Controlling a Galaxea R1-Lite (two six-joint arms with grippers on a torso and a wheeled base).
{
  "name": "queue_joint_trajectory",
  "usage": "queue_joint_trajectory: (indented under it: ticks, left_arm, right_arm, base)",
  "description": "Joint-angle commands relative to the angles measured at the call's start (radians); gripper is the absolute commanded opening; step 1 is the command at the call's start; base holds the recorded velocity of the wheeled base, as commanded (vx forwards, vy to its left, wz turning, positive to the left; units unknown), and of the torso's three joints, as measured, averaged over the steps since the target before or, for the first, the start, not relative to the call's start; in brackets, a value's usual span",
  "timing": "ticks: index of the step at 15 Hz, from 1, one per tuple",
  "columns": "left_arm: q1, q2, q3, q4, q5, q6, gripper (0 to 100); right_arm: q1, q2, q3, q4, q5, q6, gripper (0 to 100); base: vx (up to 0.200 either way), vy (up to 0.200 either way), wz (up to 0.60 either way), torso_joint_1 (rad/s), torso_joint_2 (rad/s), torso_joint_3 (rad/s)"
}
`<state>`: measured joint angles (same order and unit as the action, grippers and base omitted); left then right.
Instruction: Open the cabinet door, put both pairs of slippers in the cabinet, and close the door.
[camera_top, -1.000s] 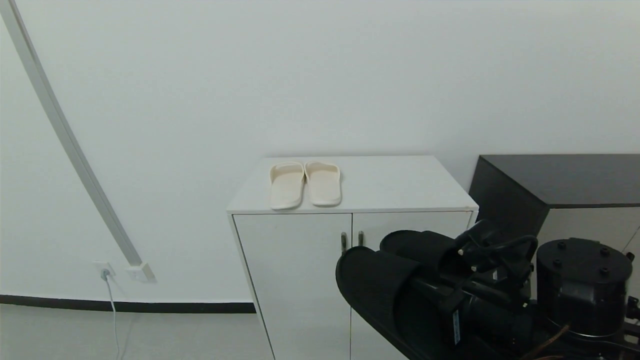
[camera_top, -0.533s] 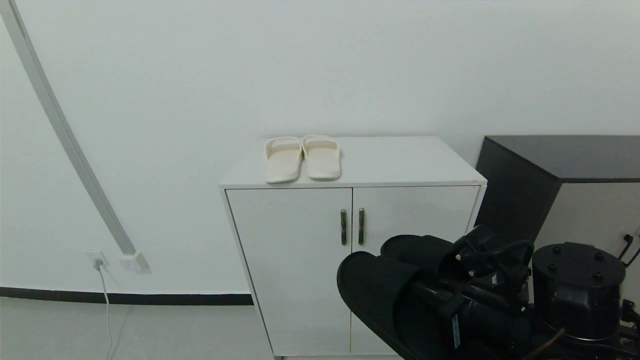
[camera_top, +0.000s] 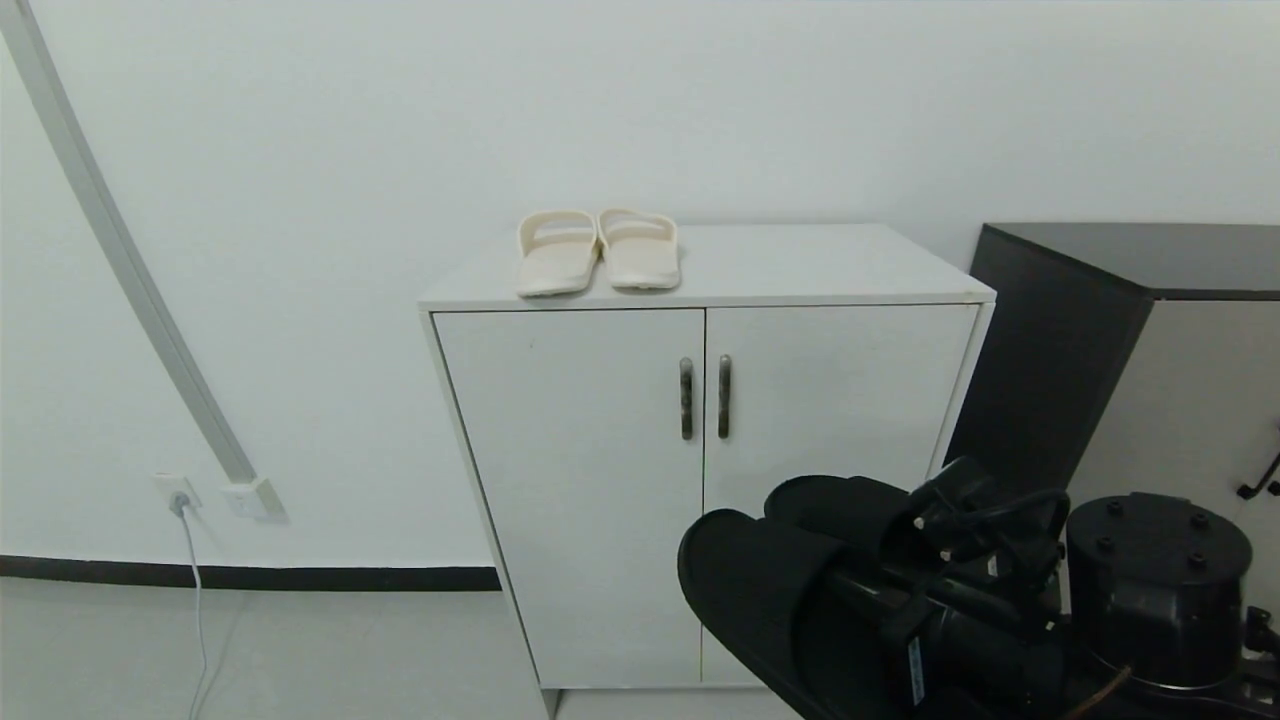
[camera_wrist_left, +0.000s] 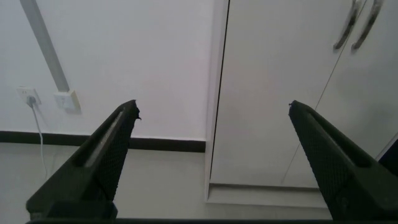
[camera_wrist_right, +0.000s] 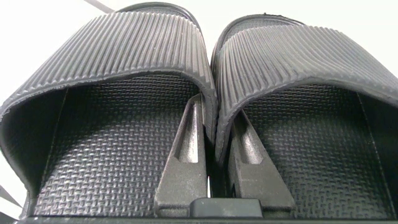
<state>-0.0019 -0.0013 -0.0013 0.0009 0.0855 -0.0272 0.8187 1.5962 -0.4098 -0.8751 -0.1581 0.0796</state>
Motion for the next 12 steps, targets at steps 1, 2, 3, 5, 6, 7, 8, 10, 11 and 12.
queue_joint_trajectory:
  ticks: [1, 2, 3, 5, 6, 7, 8, 10, 11, 12]
  left_arm:
    - [0.0, 0.001, 0.0, -0.001, 0.0, 0.0, 100]
    - [0.0, 0.001, 0.0, 0.001, 0.0, 0.0, 100]
    - [0.0, 0.001, 0.0, 0.001, 0.0, 0.0, 100]
    - [0.0, 0.001, 0.0, 0.001, 0.0, 0.001, 100]
    - [0.0, 0.001, 0.0, 0.001, 0.0, 0.001, 100]
    - [0.0, 0.001, 0.0, 0.001, 0.0, 0.003, 100]
    - [0.0, 0.001, 0.0, 0.002, -0.001, 0.006, 100]
    - [0.0, 0.001, 0.0, 0.004, -0.023, 0.026, 100]
    - [0.0, 0.001, 0.0, 0.004, -0.023, 0.026, 100]
    - [0.0, 0.001, 0.0, 0.004, -0.024, 0.027, 100]
  right_arm:
    - [0.0, 0.004, 0.002, -0.001, 0.0, 0.0, 0]
    - [0.0, 0.002, 0.002, -0.001, 0.0, 0.0, 0]
    - [0.0, 0.002, 0.002, -0.002, 0.0, 0.0, 0]
    - [0.0, 0.004, 0.002, -0.001, 0.0, -0.001, 0]
    - [0.0, 0.004, 0.003, -0.001, 0.0, 0.0, 0]
    - [0.0, 0.004, 0.003, -0.001, 0.0, 0.0, 0]
    - [0.0, 0.004, 0.005, -0.001, 0.0, -0.001, 0]
    - [0.0, 0.004, 0.003, -0.002, 0.0, -0.001, 0]
    - [0.0, 0.01, 0.003, -0.002, 0.0, -0.003, 0]
    - [0.0, 0.016, 0.003, -0.002, 0.0, -0.003, 0]
  base:
    - [0.0, 0.0, 0.0, -0.139, 0.48, 0.339]
    - [0.0, 0.0, 0.0, -0.115, 0.46, 0.339]
    - [0.0, 0.0, 0.0, -0.115, 0.46, 0.334]
    - [0.0, 0.0, 0.0, -0.095, 0.45, 0.361]
    - [0.0, 0.0, 0.0, -0.08, 0.44, 0.373]
    - [0.0, 0.0, 0.0, -0.056, 0.44, 0.383]
    - [0.0, 0.0, 0.0, -0.036, 0.44, 0.408]
    - [0.0, 0.0, 0.0, -0.001, 0.12, 0.099]
    - [0.0, 0.0, 0.0, 0.0, 0.0, 0.0]
    - [0.0, 0.0, 0.0, 0.0, 0.0, 0.0]
